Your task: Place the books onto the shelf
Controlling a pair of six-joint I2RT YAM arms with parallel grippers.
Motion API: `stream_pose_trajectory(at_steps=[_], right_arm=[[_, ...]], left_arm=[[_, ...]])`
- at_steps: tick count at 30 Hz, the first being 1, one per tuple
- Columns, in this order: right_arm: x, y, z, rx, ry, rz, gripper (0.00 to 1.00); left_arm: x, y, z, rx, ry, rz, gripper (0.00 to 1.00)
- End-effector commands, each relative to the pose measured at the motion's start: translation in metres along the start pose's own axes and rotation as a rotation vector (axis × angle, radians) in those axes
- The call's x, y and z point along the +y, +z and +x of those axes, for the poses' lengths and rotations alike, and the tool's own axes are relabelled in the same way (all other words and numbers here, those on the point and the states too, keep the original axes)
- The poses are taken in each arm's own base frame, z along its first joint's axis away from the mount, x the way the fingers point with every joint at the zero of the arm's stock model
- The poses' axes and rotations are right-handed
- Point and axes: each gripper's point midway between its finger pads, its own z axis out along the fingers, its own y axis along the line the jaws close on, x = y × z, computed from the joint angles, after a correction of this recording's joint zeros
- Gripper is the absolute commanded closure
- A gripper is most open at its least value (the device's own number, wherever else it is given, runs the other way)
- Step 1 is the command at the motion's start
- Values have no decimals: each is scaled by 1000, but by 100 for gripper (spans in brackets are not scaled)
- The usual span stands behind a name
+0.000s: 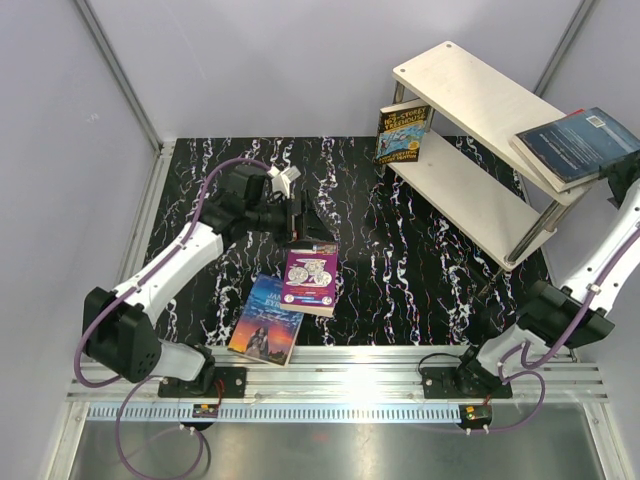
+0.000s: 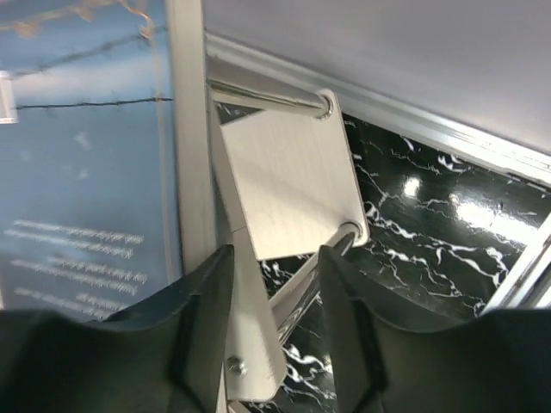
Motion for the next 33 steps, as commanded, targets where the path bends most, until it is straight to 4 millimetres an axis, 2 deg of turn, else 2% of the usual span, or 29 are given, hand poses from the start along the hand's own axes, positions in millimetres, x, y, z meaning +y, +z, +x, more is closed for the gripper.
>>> stream_pose_trajectory(at_steps=[1, 2, 3, 4, 5, 6, 7, 8, 9, 10, 11, 12, 13, 14, 15, 17, 18, 19, 20, 21, 22, 23, 24, 26, 27, 28, 29, 30, 33], right_arm=[[-7, -71, 3, -112, -41, -6, 44], [-3, -82, 5, -132, -44, -23, 36], [1, -93, 8, -149, -51, -46, 33], [9, -112, 17, -163, -48, -101, 31], [15, -120, 25, -149, -50, -136, 31], [19, -143, 37, -156, -54, -211, 31], [30, -144, 66, -63, -53, -270, 30], [41, -152, 75, -47, -42, -353, 31], [36, -184, 88, -60, -25, -468, 31], [40, -166, 127, 103, -8, -508, 32], [56, -176, 128, 90, -6, -638, 33], [48, -169, 152, 155, -6, -670, 33], [58, -182, 172, 256, -49, -788, 33], [71, -188, 176, 273, -94, -886, 32], [76, -181, 190, 335, -146, -915, 31], [97, -198, 209, 442, -234, -1072, 23], [110, -206, 239, 573, -306, -1135, 21], [119, -207, 253, 604, -355, -1151, 18], [122, -213, 277, 662, -432, -1152, 18], [130, -221, 316, 738, -571, -1161, 17], [135, -210, 332, 713, -622, -1101, 15], [127, -197, 349, 748, -669, -1011, 13], [124, -171, 371, 791, -698, -899, 13], [111, -142, 393, 835, -713, -772, 13], [96, -121, 412, 880, -712, -695, 14], [92, -117, 421, 908, -702, -696, 14], [98, -112, 427, 900, -688, -737, 14], [84, -98, 440, 931, -679, -691, 15], [76, -79, 464, 975, -687, -671, 16]], left_arm=[[1, -2, -19, -68, 44, -56, 1], [6, -3, -18, -66, 34, -84, 1], [10, -4, -18, -75, 32, -110, 1], [20, -6, -20, -104, 27, -167, 1], [28, -9, -16, -110, 10, -201, 1], [35, -11, -15, -123, -3, -235, 1], [47, -15, -18, -162, -12, -303, 1], [53, -19, -16, -176, -20, -339, 1], [64, -21, -13, -182, -32, -382, 1], [77, -24, -14, -206, -32, -443, 1], [85, -27, -11, -204, -39, -477, 1], [95, -26, -7, -194, -48, -503, 1], [100, -27, -6, -193, -44, -512, 1], [104, -27, -5, -187, -50, -515, 1], [111, -27, -3, -182, -68, -527, 1], [114, -27, -5, -186, -69, -515, 1], [116, -27, -6, -191, -73, -517, 1], [118, -27, -7, -195, -63, -516, 1], [120, -27, -8, -196, -61, -520, 1], [124, -28, -9, -197, -62, -525, 1], [126, -27, -9, -190, -48, -525, 1], [131, -23, -11, -180, -47, -525, 1], [136, -22, -11, -172, -49, -528, 1], [145, -14, -8, -135, -45, -529, 1], [148, -12, -6, -128, -48, -529, 1], [150, -9, -3, -114, -54, -523, 1], [152, -4, -4, -116, -53, -506, 1], [158, 0, 3, -98, -65, -503, 1], [172, 6, 18, -68, -97, -507, 1]])
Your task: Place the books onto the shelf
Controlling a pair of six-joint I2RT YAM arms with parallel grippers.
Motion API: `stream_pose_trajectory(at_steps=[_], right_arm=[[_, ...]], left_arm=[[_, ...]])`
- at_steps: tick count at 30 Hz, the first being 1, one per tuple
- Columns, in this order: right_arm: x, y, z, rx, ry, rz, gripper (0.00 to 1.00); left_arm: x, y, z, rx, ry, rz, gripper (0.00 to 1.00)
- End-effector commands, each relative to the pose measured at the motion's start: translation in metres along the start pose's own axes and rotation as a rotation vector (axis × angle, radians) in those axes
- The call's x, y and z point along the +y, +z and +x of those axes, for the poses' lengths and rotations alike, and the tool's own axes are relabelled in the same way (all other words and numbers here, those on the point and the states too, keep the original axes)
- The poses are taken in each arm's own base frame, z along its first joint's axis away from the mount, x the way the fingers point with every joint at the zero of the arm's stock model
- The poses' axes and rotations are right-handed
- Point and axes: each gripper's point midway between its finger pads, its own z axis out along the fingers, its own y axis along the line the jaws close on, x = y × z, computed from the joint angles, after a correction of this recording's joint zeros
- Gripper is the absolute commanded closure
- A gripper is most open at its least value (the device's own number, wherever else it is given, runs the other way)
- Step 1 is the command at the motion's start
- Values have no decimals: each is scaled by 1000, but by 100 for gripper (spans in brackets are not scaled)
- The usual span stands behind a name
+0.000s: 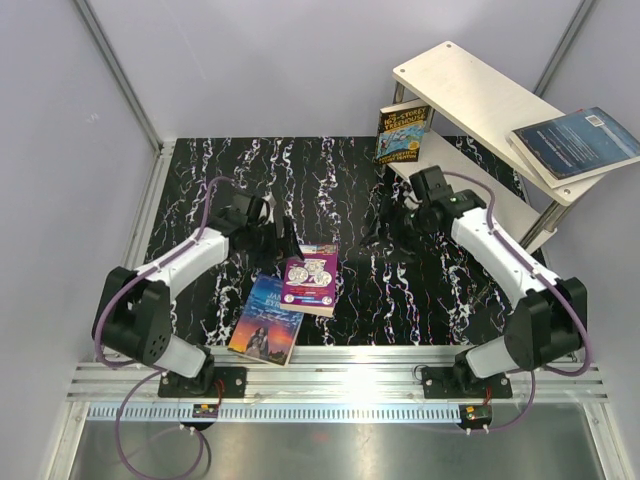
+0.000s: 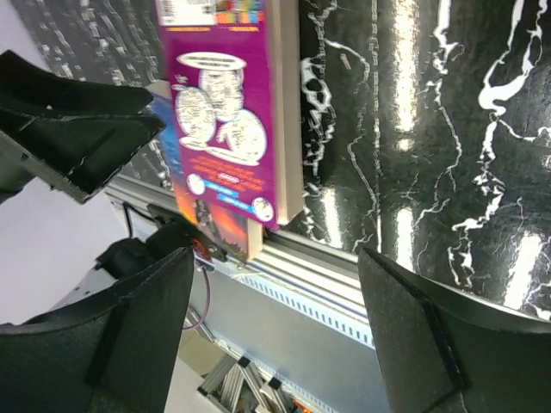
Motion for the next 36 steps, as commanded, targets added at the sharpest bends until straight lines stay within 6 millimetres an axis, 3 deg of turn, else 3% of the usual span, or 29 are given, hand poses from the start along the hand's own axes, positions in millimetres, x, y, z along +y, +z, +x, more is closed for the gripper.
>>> stream_pose_trajectory(at_steps=[1, 2, 3, 5, 6, 9, 14, 18, 21, 22, 25, 26, 29, 34, 36], right_arm=[[3, 21, -4, -9, -28, -70, 16], [5, 30, -6, -10, -34, -102, 17], [-6, 45, 1, 27, 12, -97, 17], [2, 58, -1, 33, 14, -183, 19], [-9, 71, 5, 60, 69, -172, 19], [-7, 90, 7, 79, 97, -219, 22], [-7, 127, 15, 121, 51, -178, 24], [-3, 147, 16, 148, 51, -169, 27], [-6, 155, 17, 155, 59, -158, 30], [-8, 157, 17, 155, 60, -153, 30], [-14, 160, 19, 158, 71, -136, 32], [-16, 161, 21, 163, 75, -132, 32], [-14, 156, 20, 149, 68, -136, 33], [-8, 147, 16, 120, 46, -138, 33], [-6, 144, 15, 107, 45, -144, 33]], left_arm=[[2, 13, 6, 2, 15, 48, 1], [3, 16, 9, 8, 9, 52, 1], [6, 19, 14, 18, 0, 55, 1], [7, 26, 24, 42, -16, 80, 1], [7, 29, 28, 52, -17, 86, 1], [6, 39, 35, 85, -33, 112, 2], [-5, 50, 36, 104, -35, 176, 4], [-8, 51, 38, 116, -34, 197, 12], [-15, 46, 37, 118, -21, 227, 35], [-15, 45, 37, 117, -18, 232, 56], [-20, 37, 35, 105, -10, 241, 91], [-22, 34, 33, 100, -6, 247, 97], [-37, 23, 27, 77, 19, 304, 100], [-84, -3, 10, 45, 48, 531, 100], [-91, -5, 8, 56, 45, 562, 100]])
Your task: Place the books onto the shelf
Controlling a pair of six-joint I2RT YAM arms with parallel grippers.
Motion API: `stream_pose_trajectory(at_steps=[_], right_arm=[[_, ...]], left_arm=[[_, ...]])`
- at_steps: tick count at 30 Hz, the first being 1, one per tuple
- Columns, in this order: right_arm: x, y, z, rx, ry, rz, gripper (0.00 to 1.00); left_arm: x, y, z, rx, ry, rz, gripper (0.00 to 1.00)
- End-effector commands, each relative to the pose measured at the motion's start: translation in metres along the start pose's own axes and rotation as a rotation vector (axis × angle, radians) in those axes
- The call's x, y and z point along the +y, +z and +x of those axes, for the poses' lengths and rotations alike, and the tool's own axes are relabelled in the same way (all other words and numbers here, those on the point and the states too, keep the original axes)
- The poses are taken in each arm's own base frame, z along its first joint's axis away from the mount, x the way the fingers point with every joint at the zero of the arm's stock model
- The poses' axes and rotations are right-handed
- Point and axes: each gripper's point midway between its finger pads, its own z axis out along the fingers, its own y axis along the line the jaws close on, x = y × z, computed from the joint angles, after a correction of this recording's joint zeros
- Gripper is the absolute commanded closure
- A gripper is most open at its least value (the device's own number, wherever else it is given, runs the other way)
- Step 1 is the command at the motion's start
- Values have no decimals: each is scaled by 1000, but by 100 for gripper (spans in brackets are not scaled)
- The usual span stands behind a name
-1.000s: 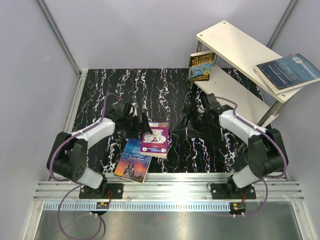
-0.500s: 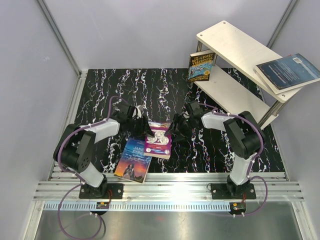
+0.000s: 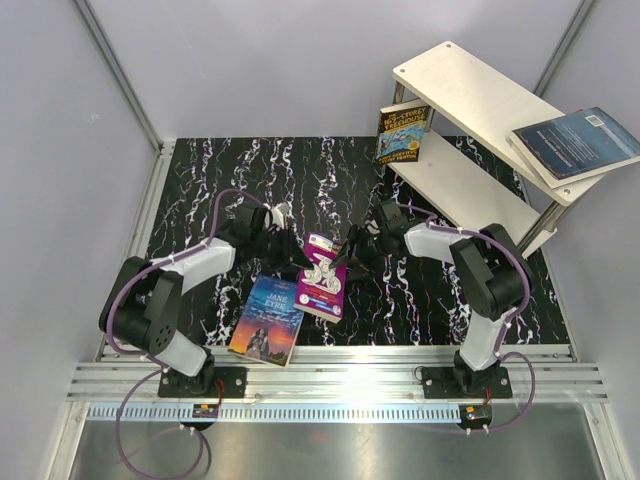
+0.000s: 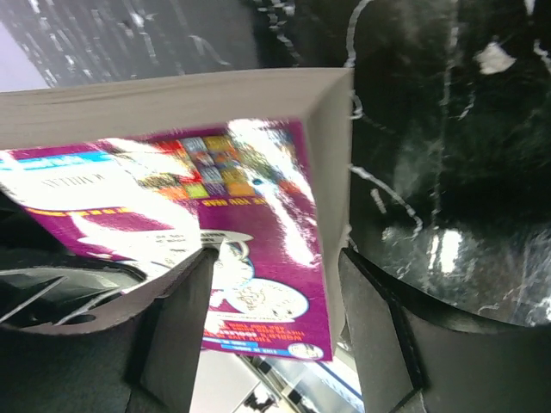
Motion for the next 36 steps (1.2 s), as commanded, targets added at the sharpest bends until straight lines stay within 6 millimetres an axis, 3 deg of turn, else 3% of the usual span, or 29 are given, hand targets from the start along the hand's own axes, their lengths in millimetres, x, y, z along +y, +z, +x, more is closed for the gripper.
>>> stream_pose_trajectory(at_steps=[1, 7, 8, 10, 11, 12, 14, 16, 20, 24, 26, 27, 29, 30, 36], right_arm=[[20, -11, -7, -58, -45, -36, 33], [23, -26, -2, -76, -47, -28, 31], [35, -39, -3, -100, -79, -47, 28], [42, -55, 1, -123, -101, -37, 12], [60, -75, 2, -162, -143, -75, 8], [63, -84, 5, -171, -148, -70, 1], [85, -112, 9, -221, -200, -111, 0], [87, -127, 14, -245, -203, -88, 0], [104, -168, 15, -348, -242, -93, 0], [105, -184, 16, -396, -256, -62, 0], [108, -189, 17, -405, -257, -72, 0], [108, -190, 18, -404, -252, -73, 0], [112, -196, 20, -418, -244, -93, 0], [114, -198, 22, -423, -245, -102, 0], [116, -218, 30, -475, -249, -121, 0]], left_arm=[[-54, -10, -16, -7, 68, 215, 100], [-68, -14, -14, -16, 68, 284, 100], [-78, -20, -20, -35, 90, 299, 100], [-92, -29, -25, -38, 102, 326, 100], [-100, -33, -28, -45, 110, 344, 100], [-119, -44, -35, -58, 131, 391, 100], [-140, -56, -42, -74, 147, 446, 100], [-170, -73, -52, -98, 167, 520, 100], [-205, -96, -64, -125, 179, 620, 100], [-242, -124, -71, -142, 157, 781, 100], [-248, -130, -74, -148, 128, 836, 100], [-262, -146, -74, -163, 124, 915, 100], [-266, -154, -76, -144, 41, 979, 100], [-273, -167, -76, -181, 79, 1050, 100], [-276, -195, -80, -197, 21, 1213, 100]])
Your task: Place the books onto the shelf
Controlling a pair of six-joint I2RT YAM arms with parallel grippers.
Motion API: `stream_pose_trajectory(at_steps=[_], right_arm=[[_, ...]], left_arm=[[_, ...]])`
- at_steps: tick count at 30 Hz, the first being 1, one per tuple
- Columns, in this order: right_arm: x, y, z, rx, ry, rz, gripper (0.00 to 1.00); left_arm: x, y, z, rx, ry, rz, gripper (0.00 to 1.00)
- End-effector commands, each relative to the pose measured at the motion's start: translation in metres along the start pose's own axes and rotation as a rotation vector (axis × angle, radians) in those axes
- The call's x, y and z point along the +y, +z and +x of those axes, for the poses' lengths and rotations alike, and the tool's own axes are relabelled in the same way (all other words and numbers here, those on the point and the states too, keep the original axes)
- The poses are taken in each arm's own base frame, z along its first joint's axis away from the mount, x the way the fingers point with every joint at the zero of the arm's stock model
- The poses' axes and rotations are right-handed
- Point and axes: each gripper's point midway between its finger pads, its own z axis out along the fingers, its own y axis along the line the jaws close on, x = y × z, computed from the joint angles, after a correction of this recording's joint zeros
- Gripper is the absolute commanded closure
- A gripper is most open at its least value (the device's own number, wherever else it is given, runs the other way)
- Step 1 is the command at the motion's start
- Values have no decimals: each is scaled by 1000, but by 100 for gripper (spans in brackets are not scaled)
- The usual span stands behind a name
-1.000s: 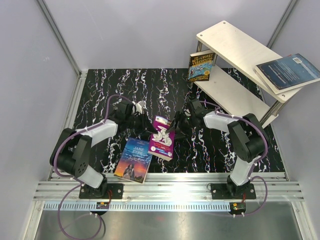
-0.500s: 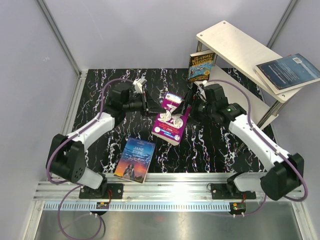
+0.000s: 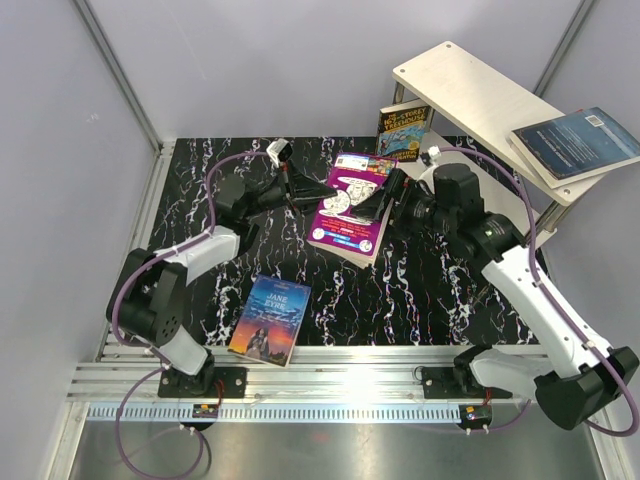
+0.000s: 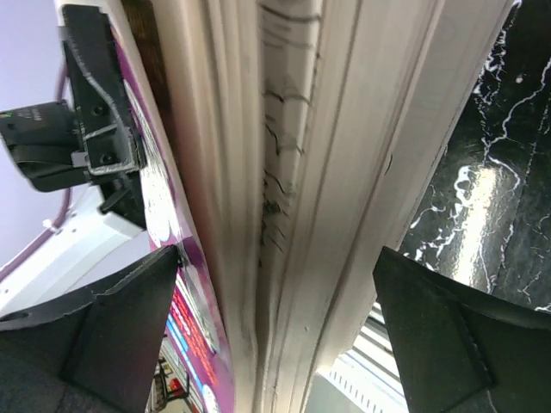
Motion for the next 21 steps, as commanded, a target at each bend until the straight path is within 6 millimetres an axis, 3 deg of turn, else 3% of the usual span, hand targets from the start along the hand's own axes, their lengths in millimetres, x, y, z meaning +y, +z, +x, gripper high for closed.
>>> stream_pose_trajectory(at_steps=[1, 9, 21], right_arm=[[-24, -11, 19, 35, 19, 102, 0], [-6, -17, 20, -22, 80, -39, 0], [-14, -28, 18, -59, 51, 0, 0]], left_arm=[[-106, -19, 13, -11, 172, 354, 100], [-117, -23, 13, -25, 151, 402, 100], [-128, -32, 10, -50, 91, 479, 100]])
